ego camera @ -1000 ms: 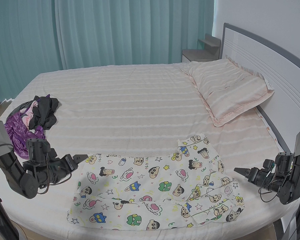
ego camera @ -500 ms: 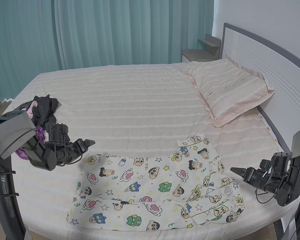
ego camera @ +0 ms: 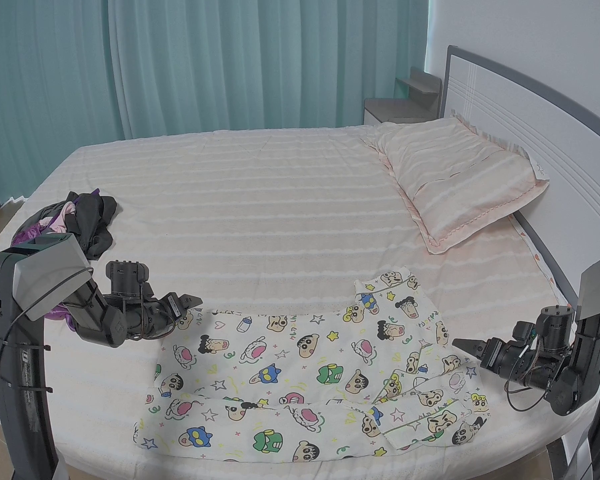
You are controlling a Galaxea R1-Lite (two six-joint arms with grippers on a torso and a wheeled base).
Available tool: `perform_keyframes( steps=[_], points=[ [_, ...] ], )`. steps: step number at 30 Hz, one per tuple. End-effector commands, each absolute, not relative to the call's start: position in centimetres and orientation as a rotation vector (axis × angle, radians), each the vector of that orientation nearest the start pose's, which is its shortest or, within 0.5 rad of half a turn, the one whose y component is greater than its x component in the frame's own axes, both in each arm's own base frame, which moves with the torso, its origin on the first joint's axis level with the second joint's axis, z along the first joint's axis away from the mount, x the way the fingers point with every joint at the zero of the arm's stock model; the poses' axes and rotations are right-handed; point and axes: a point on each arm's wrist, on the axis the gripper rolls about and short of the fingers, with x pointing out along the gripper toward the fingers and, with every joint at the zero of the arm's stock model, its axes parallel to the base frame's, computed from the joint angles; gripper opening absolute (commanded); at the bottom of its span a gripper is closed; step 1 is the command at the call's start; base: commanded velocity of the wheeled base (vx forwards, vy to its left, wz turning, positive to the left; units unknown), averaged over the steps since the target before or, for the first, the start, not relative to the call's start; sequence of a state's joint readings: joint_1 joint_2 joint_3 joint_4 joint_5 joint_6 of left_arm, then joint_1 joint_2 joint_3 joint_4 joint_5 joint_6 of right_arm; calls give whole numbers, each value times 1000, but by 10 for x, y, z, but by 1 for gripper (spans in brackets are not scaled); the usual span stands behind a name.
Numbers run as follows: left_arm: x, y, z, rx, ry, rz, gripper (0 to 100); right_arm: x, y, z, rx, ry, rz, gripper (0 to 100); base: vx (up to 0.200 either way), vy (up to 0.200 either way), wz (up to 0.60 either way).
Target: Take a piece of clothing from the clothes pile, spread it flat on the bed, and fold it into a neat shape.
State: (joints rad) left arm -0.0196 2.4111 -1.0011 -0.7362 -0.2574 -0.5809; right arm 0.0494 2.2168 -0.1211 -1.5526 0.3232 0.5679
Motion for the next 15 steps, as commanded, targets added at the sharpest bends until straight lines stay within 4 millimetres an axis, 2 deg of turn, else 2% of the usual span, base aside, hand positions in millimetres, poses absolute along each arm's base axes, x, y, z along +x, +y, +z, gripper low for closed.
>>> perform_keyframes(
  steps=[1, 6, 7, 12, 15],
  points=[
    [407, -23, -29, -628, 746, -87, 100, 245, 20, 0, 620, 617, 207, 100, 0, 0, 0],
    [409, -25, -30, -623, 746, -93, 100, 246, 20, 0, 620, 616, 208, 100, 0, 0, 0],
    [409, -25, -31, -617, 746, -94, 0, 246, 20, 0, 619, 615, 209, 100, 0, 0, 0],
    [409, -25, -31, -614, 744, -94, 0, 249, 21, 3, 605, 587, 184, 100, 0, 0, 0],
    [409, -23, -31, -612, 735, -86, 0, 262, 26, 9, 588, 528, 183, 100, 0, 0, 0]
  ],
)
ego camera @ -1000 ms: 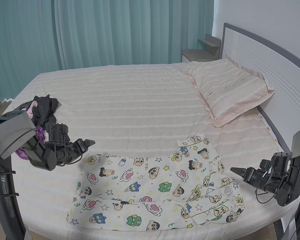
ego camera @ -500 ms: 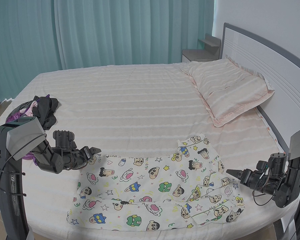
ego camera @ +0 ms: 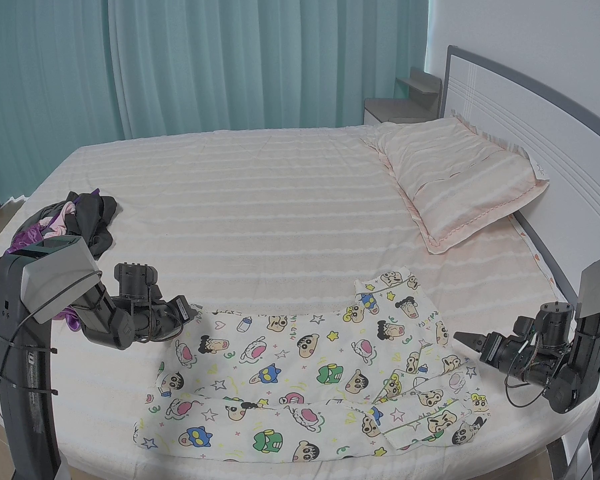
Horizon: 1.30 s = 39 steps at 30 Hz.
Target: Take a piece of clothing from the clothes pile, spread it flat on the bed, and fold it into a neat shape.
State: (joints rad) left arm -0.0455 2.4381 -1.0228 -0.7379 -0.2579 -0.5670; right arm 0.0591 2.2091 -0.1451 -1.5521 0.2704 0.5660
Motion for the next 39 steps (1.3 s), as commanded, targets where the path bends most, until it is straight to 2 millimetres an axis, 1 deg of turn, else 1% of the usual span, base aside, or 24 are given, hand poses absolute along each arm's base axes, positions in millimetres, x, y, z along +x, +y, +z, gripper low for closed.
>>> perform_keyframes(
  steps=[1, 2, 3, 5, 6, 8, 9, 10, 11, 13, 15, 18, 21, 24, 25, 26, 28, 30, 33, 36, 39],
  points=[
    [409, -23, -30, -614, 722, -84, 0, 273, 26, 12, 585, 507, 187, 100, 0, 0, 0],
    [409, -22, -30, -617, 713, -86, 0, 282, 27, 12, 586, 505, 186, 100, 0, 0, 0],
    [409, -22, -29, -616, 709, -86, 0, 284, 27, 12, 586, 505, 186, 100, 0, 0, 0],
    [405, -22, -30, -614, 687, -88, 0, 312, 29, 13, 591, 548, 172, 100, 0, 0, 0],
    [404, -22, -30, -614, 683, -86, 0, 316, 29, 13, 591, 553, 170, 100, 0, 0, 0],
    [402, -21, -28, -612, 656, -64, 0, 336, 32, 14, 590, 555, 171, 100, 0, 0, 0],
    [402, -21, -28, -612, 656, -64, 0, 336, 32, 14, 590, 555, 171, 100, 0, 0, 0],
    [402, -19, -25, -617, 612, -26, 0, 356, 34, 11, 589, 568, 167, 100, 0, 0, 0],
    [402, -19, -25, -617, 612, -26, 0, 356, 34, 11, 589, 568, 167, 100, 0, 0, 0],
    [401, -16, -25, -636, 598, -7, 0, 375, 39, 7, 584, 581, 166, 100, 0, 0, 0],
    [400, -16, -26, -636, 602, -7, 0, 386, 40, 4, 584, 578, 167, 100, 0, 0, 0],
    [400, -18, -28, -636, 609, -12, 0, 401, 44, -8, 575, 596, 171, 100, 0, 0, 0],
    [399, -20, -28, -636, 612, -16, 0, 412, 50, -15, 570, 601, 180, 100, 0, 0, 0],
    [399, -20, -29, -637, 614, -19, 0, 420, 56, -23, 561, 617, 189, 100, 0, 0, 0],
    [399, -20, -29, -637, 614, -19, 0, 420, 56, -23, 561, 617, 189, 100, 0, 0, 0],
    [399, -20, -29, -637, 614, -19, 0, 424, 60, -29, 549, 632, 196, 100, 0, 0, 0],
    [399, -20, -29, -636, 614, -20, 0, 425, 63, -31, 540, 640, 202, 100, 0, 0, 0],
    [398, -20, -29, -638, 618, -20, 0, 429, 73, -38, 514, 662, 223, 100, 0, 0, 0],
    [397, -20, -30, -638, 622, -19, 0, 433, 80, -36, 505, 660, 239, 100, 0, 0, 0],
    [397, -20, -30, -639, 623, -20, 0, 434, 89, -37, 492, 699, 249, 100, 0, 0, 0],
    [398, -20, -30, -639, 623, -20, 0, 434, 92, -36, 481, 698, 261, 100, 0, 0, 0]
  ],
)
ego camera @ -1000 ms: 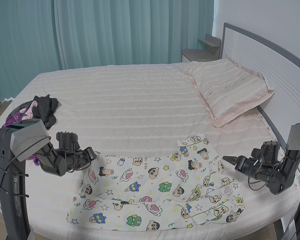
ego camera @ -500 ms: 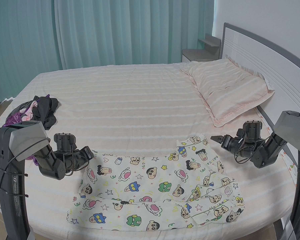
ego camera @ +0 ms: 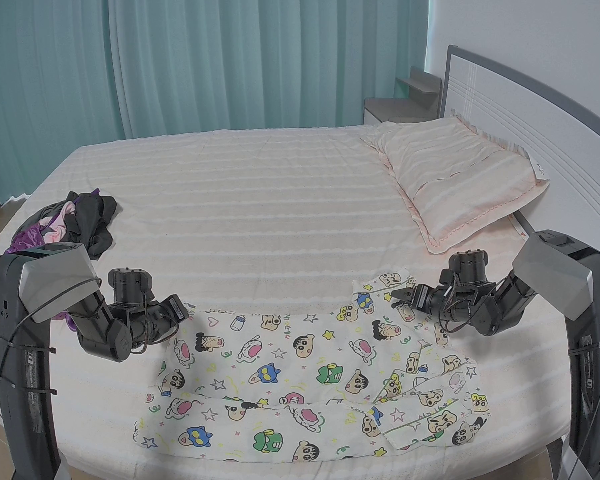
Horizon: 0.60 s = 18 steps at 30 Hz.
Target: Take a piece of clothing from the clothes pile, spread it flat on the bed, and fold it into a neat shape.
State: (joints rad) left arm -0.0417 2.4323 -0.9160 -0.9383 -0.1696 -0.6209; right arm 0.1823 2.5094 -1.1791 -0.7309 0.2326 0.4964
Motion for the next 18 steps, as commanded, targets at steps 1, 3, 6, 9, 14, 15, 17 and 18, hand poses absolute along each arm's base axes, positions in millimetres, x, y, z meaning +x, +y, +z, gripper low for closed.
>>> perform_keyframes(
  steps=[1, 3, 6, 9, 14, 15, 17, 18],
  points=[
    [398, -20, -30, -639, 623, -20, 0, 434, 92, -36, 481, 698, 261, 100, 0, 0, 0],
    [398, -20, -30, -639, 623, -20, 0, 434, 92, -36, 480, 703, 263, 0, 0, 0, 0],
    [398, -20, -30, -639, 621, -21, 0, 434, 90, -39, 486, 704, 264, 0, 0, 0, 0],
    [398, -21, -29, -638, 618, -22, 0, 433, 84, -41, 490, 710, 264, 0, 0, 0, 0],
    [401, -20, -25, -635, 600, -20, 0, 437, 64, -38, 506, 649, 284, 0, 0, 0, 0],
    [402, -20, -24, -635, 596, -18, 0, 438, 62, -38, 509, 641, 281, 0, 0, 0, 0],
    [404, -20, -22, -631, 586, -19, 0, 440, 58, -36, 515, 616, 276, 0, 0, 0, 0],
    [405, -20, -21, -631, 580, -20, 0, 441, 56, -34, 517, 604, 277, 0, 0, 0, 0]
  ],
)
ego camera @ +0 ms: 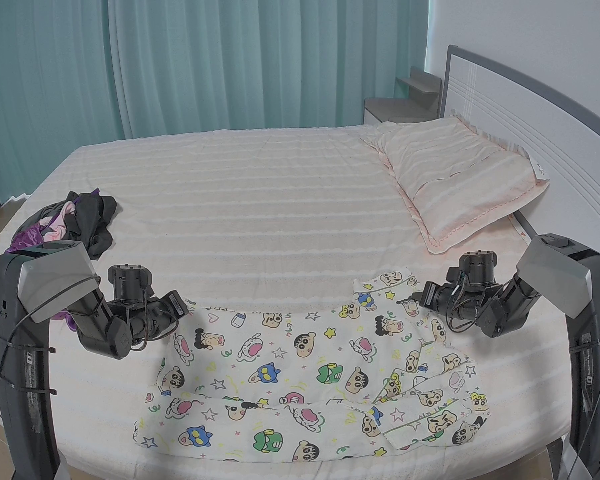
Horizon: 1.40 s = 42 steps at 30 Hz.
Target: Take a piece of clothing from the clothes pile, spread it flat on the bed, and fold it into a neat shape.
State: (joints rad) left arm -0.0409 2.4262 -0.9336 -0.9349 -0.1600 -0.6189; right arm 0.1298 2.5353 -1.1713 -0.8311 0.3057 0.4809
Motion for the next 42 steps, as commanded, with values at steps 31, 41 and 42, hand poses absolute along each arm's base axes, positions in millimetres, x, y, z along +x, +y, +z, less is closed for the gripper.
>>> perform_keyframes(
  steps=[31, 41, 42],
  points=[
    [415, -19, -25, -621, 557, 9, 0, 427, 56, -32, 521, 613, 342, 100, 0, 0, 0],
    [414, -19, -28, -621, 566, 12, 0, 417, 67, -45, 491, 674, 417, 0, 0, 0, 0],
    [414, -19, -28, -619, 567, 12, 0, 417, 67, -45, 491, 673, 419, 0, 0, 0, 0]
  ],
)
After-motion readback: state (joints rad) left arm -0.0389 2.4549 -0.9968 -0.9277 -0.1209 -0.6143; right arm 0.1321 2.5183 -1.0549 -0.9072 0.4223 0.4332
